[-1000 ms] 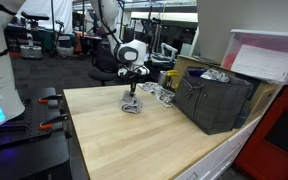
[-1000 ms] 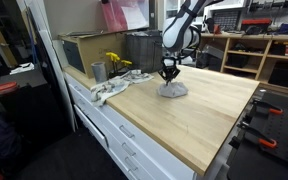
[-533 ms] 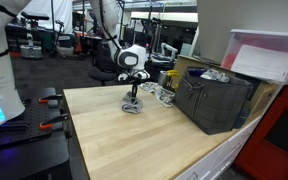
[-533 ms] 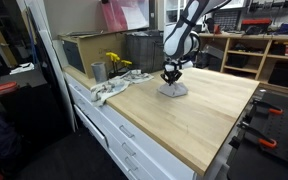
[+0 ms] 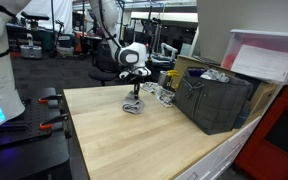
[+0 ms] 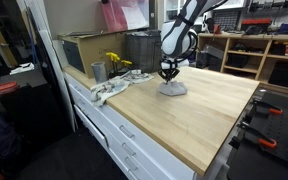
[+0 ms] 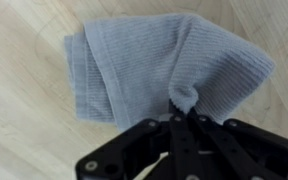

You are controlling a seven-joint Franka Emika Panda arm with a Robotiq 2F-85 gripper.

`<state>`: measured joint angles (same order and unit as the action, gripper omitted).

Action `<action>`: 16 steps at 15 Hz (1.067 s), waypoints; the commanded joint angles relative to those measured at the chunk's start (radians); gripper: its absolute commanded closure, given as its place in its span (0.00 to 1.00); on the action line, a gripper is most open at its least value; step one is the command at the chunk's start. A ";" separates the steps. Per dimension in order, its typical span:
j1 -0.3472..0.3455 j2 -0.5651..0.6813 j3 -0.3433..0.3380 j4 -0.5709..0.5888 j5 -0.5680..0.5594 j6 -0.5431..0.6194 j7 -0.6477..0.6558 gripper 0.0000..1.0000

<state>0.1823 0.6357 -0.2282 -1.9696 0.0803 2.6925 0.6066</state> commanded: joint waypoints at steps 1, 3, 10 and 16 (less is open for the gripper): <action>0.004 -0.039 -0.005 0.002 -0.007 -0.002 0.039 0.99; 0.005 -0.027 -0.014 0.028 -0.013 -0.003 0.057 0.99; 0.128 0.085 -0.209 0.115 -0.196 0.043 0.300 0.47; 0.083 -0.092 -0.134 0.007 -0.186 -0.107 0.295 0.03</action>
<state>0.3202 0.6914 -0.4538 -1.8762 -0.1322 2.6818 0.9522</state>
